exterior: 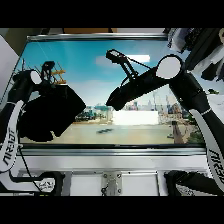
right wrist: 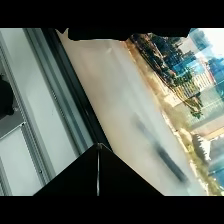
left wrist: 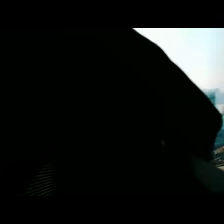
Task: Fold the clothes and pants, and hang the long-sleeved shirts on hangers.
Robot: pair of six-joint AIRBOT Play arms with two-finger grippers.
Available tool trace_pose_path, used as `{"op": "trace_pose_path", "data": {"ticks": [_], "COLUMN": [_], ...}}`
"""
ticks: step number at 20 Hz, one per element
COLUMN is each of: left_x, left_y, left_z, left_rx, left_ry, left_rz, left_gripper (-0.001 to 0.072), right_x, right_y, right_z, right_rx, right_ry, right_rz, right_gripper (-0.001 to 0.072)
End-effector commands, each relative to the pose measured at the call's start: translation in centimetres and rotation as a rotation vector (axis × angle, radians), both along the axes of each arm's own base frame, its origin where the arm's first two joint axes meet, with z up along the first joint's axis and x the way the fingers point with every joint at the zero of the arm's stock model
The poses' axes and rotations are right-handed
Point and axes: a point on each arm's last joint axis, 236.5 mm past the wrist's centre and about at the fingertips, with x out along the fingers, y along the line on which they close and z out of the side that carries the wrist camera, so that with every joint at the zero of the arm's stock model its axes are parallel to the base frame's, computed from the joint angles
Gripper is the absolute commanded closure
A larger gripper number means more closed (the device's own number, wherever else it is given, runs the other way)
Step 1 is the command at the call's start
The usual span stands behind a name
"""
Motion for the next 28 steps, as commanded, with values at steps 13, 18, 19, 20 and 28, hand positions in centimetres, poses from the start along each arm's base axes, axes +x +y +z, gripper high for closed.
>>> {"op": "trace_pose_path", "data": {"ticks": [13, 18, 19, 20, 28], "left_x": [-3.9, -7.8, -7.6, -7.0, -6.3], "left_y": [-26.3, -36.6, -36.9, -36.2, -19.6], "left_z": [13.1, 14.7, 14.6, 14.5, 5.0], "left_rx": [-0.224, -0.307, -0.316, -0.323, -0.371], "left_ry": [-0.225, -0.358, -0.364, -0.347, 0.090], "left_rz": [-0.495, -0.675, -0.663, -0.607, -0.246], "left_gripper": [0.0693, 0.0410, 0.0059, 0.0028, 0.0028], "right_x": [6.6, 8.6, 8.7, 8.7, 8.6], "right_y": [-8.9, -18.1, -18.9, -19.5, -19.7], "right_z": [5.7, 9.6, 9.9, 10.2, 9.8], "right_rx": [0.066, 0.086, 0.087, 0.088, 0.082], "right_ry": [-0.086, -0.159, -0.168, -0.176, -0.162], "right_rz": [-0.358, -0.629, -0.649, -0.664, -0.666], "right_gripper": [0.0688, 0.0688, 0.0688, 0.0688, 0.0688]}}
